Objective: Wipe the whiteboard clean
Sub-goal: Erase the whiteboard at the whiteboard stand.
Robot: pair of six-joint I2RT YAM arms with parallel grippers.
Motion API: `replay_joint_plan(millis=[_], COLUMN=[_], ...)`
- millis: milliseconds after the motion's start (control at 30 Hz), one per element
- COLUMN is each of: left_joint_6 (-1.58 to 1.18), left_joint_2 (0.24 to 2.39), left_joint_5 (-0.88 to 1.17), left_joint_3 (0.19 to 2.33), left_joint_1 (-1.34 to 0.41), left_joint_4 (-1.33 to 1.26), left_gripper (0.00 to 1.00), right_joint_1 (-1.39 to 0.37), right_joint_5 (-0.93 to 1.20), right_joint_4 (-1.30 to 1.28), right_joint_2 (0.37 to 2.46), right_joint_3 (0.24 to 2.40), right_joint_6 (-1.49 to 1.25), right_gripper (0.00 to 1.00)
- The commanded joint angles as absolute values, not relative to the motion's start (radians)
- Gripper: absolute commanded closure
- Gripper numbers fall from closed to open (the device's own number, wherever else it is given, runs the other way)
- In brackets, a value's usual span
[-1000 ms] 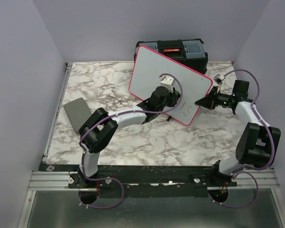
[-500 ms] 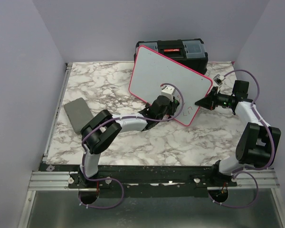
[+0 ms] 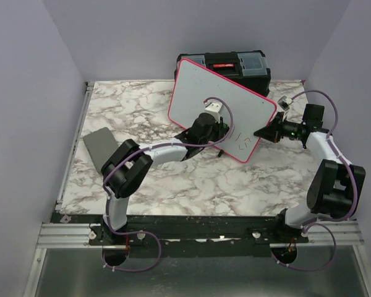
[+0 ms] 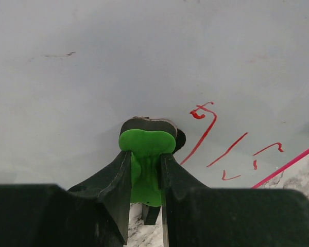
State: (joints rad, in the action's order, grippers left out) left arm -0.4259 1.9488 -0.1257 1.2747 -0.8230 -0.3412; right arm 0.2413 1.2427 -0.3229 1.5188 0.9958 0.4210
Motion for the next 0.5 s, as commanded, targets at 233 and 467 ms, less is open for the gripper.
replay_joint_plan(millis=[233, 467], left_joint_6=[-0.474, -0.462], left_joint_2=[1.931, 1.964], left_joint_5=[-0.190, -0.174], left_joint_3=[1.145, 1.149], left_joint_1=[-0.768, -0.847], left_joint_4=[-0.415, -0.440], left_gripper=[1.00, 1.00], right_joint_1=[0.227, 0.227], right_joint_5=[1.338, 1.338], right_joint_4=[-0.410, -0.422], right_joint_2=[1.520, 1.520], right_joint_3=[1.015, 1.019], right_joint_6=[0.403, 0.410], right_gripper=[0.99, 0.99])
